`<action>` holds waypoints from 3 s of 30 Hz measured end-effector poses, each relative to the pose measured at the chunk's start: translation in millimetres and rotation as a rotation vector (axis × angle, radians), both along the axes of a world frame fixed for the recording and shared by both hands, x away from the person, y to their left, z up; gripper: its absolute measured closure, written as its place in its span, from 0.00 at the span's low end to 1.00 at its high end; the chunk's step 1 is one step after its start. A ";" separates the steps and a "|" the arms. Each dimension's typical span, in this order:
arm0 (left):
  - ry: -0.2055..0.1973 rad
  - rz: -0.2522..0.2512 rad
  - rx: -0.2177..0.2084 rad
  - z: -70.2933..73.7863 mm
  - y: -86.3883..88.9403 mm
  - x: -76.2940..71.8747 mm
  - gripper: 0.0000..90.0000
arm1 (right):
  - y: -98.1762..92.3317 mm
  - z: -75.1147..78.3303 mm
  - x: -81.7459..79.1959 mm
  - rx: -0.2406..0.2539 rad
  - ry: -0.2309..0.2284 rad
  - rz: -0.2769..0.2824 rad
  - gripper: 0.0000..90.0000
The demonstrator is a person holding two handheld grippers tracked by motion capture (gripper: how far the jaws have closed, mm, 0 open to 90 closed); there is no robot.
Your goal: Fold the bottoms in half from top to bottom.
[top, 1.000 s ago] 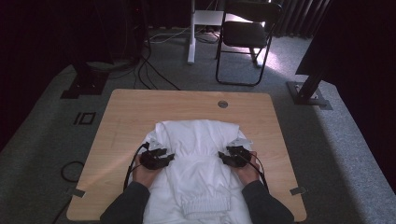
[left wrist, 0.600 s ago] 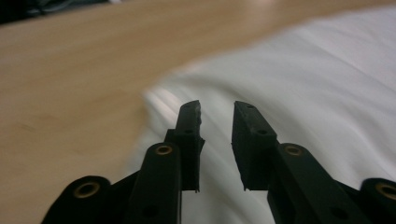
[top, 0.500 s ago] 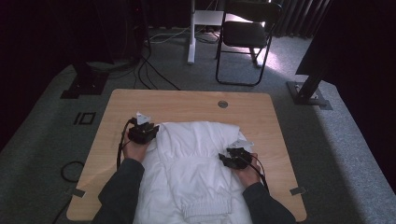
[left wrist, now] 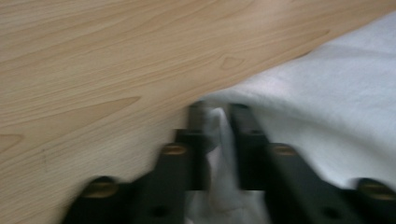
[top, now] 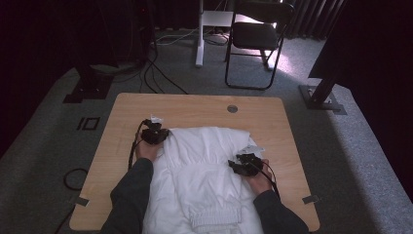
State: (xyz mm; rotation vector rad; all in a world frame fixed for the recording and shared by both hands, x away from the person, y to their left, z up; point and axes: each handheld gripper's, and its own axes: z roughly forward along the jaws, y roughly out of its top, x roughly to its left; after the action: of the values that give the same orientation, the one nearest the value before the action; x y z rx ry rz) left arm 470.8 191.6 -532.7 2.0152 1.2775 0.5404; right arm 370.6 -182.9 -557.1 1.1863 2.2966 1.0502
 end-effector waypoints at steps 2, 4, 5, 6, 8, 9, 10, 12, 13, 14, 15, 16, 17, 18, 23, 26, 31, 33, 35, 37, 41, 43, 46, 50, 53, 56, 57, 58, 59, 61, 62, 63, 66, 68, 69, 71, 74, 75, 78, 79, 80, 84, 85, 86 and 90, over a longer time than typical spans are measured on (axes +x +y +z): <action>-0.019 0.003 0.017 2.8 2.1 -3.0 0.99 | -0.4 0.3 0.2 -0.003 0.001 0.001 0.60; -0.041 0.022 0.017 6.3 6.9 -6.1 0.99 | -0.2 0.3 0.1 -0.005 0.001 0.001 0.60; -0.052 0.034 0.010 8.3 9.6 -7.5 0.99 | 0.3 0.4 -0.3 -0.014 -0.002 0.001 0.61; -0.067 0.052 -0.013 12.2 14.8 -10.2 0.99 | 0.9 0.3 -0.8 -0.021 -0.007 -0.001 0.61; -0.085 0.075 -0.023 17.2 20.4 -13.8 0.99 | 1.0 0.3 -0.9 -0.022 -0.008 -0.001 0.61; -0.091 0.085 -0.021 18.4 21.5 -14.9 0.99 | 1.1 0.3 -0.9 -0.022 -0.008 -0.003 0.61; -0.097 0.096 -0.017 20.3 23.3 -16.2 0.99 | 1.1 0.6 -0.6 -0.024 -0.005 -0.003 0.62; -0.096 0.102 -0.026 21.3 23.7 -17.1 0.99 | 0.9 1.5 0.2 -0.024 0.005 -0.002 0.62; -0.097 0.097 -0.019 20.9 22.0 -17.2 0.99 | 0.9 1.5 0.2 -0.024 0.005 -0.002 0.62; -0.099 0.091 -0.009 20.4 20.2 -17.1 0.97 | 0.5 3.7 2.9 -0.017 0.026 -0.001 0.62; -0.101 0.090 -0.009 19.8 18.8 -16.9 0.97 | 0.5 3.7 2.9 -0.017 0.026 -0.001 0.62; -0.106 0.088 -0.020 19.3 17.9 -15.7 0.87 | -3.6 8.1 7.8 -0.002 0.032 -0.006 0.60; -0.106 0.088 -0.020 19.3 17.9 -15.7 0.79 | -3.6 8.1 7.8 -0.002 0.032 -0.006 0.60; -0.114 0.089 -0.050 19.1 19.0 -13.6 0.71 | -10.7 17.2 15.5 0.031 0.004 -0.052 0.57; -0.089 0.105 -0.069 14.3 19.0 -6.1 0.51 | -28.5 35.4 46.2 0.111 -0.010 -0.154 0.47; -0.042 0.126 -0.073 4.9 18.5 1.5 0.35 | -39.9 36.6 85.4 0.158 0.046 -0.249 0.36; 0.040 0.155 -0.080 -12.0 22.5 9.8 0.30 | -40.8 25.7 111.2 0.180 0.106 -0.285 0.32; 0.047 0.154 -0.089 -13.7 23.5 10.7 0.30 | -38.1 18.5 118.0 0.167 0.130 -0.285 0.32; 0.050 0.150 -0.094 -14.3 24.3 11.0 0.30 | -34.0 13.7 120.6 0.145 0.136 -0.280 0.32; 0.047 0.143 -0.082 -14.5 24.1 10.9 0.30 | -29.8 11.5 120.5 0.118 0.129 -0.280 0.32; 0.047 0.128 -0.061 -14.5 21.6 9.9 0.30 | -26.4 8.9 120.0 0.058 0.121 -0.283 0.32; 0.049 0.111 -0.051 -14.3 19.4 9.1 0.30 | -26.8 7.7 119.9 0.061 0.118 -0.281 0.31; 0.057 0.092 -0.061 -13.7 18.2 8.1 0.32 | -27.0 7.2 119.7 0.062 0.115 -0.282 0.31; 0.077 0.057 -0.073 -11.1 16.0 6.1 0.49 | -22.7 9.6 114.7 0.075 0.132 -0.229 0.62; 0.104 0.016 -0.096 -10.3 13.6 4.8 0.77 | -21.6 12.2 114.9 0.095 0.184 -0.209 0.80; 0.113 0.017 -0.144 -8.7 18.0 4.1 0.93 | -23.3 13.5 115.7 0.117 0.207 -0.206 0.90; 0.105 0.017 -0.160 -6.7 20.0 3.9 0.96 | -23.6 15.3 115.2 0.113 0.203 -0.206 0.91; 0.089 0.021 -0.167 -3.6 21.5 3.1 0.97 | -23.8 18.2 114.1 0.111 0.193 -0.208 0.91; 0.068 0.023 -0.175 0.4 22.6 1.9 0.97 | -25.1 21.8 113.4 0.115 0.175 -0.205 0.91; 0.029 0.023 -0.214 9.5 24.4 -0.5 0.97 | -28.6 31.3 112.6 0.137 0.145 -0.202 0.91; 0.011 0.021 -0.221 14.4 24.6 -1.7 0.97 | -30.1 36.2 112.8 0.144 0.127 -0.199 0.91; -0.006 0.018 -0.226 19.5 24.4 -2.5 0.97 | -31.0 40.8 113.0 0.149 0.112 -0.198 0.91; -0.033 0.018 -0.248 30.5 23.4 -2.5 0.97 | -32.2 49.3 112.8 0.150 0.083 -0.193 0.91; -0.075 0.005 -0.264 49.4 20.5 -1.4 0.97 | -36.0 63.4 111.5 0.168 0.028 -0.192 0.91; -0.093 0.001 -0.269 56.1 19.7 -1.2 0.97 | -37.8 69.4 110.6 0.181 0.005 -0.196 0.91; -0.122 -0.007 -0.278 69.3 19.3 -1.3 0.97 | -42.7 82.4 108.2 0.222 -0.045 -0.202 0.91; -0.153 -0.012 -0.313 82.6 22.4 -4.5 0.97 | -47.9 99.1 104.1 0.267 -0.091 -0.163 0.91; -0.153 -0.018 -0.319 84.7 24.1 -6.6 0.97 | -48.5 102.5 102.4 0.268 -0.097 -0.141 0.91; -0.155 -0.034 -0.311 86.5 25.6 -12.4 0.97 | -48.7 106.4 97.1 0.242 -0.106 -0.110 0.91; -0.155 -0.034 -0.311 86.5 25.6 -12.4 0.97 | -49.2 107.5 93.6 0.235 -0.113 -0.098 0.91; -0.160 -0.059 -0.314 86.9 29.9 -24.4 0.97 | -51.6 109.5 84.4 0.246 -0.125 -0.075 0.91; -0.170 -0.080 -0.315 88.9 34.0 -36.0 0.97 | -54.9 112.1 71.5 0.243 -0.142 -0.049 0.90; -0.170 -0.080 -0.315 88.9 34.0 -36.0 0.97 | -55.9 113.2 67.1 0.244 -0.147 -0.041 0.90; -0.186 -0.092 -0.314 92.8 34.9 -45.5 0.97 | -56.9 115.6 58.8 0.243 -0.162 -0.027 0.90; -0.204 -0.113 -0.300 99.1 32.5 -61.7 0.97 | -57.9 117.2 46.3 0.236 -0.176 -0.020 0.90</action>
State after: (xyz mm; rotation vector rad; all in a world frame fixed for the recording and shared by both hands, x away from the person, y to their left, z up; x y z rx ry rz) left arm 409.1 224.1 -433.6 1.7238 1.0464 0.4574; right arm 416.9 -240.8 -440.0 1.1472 2.0665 1.3896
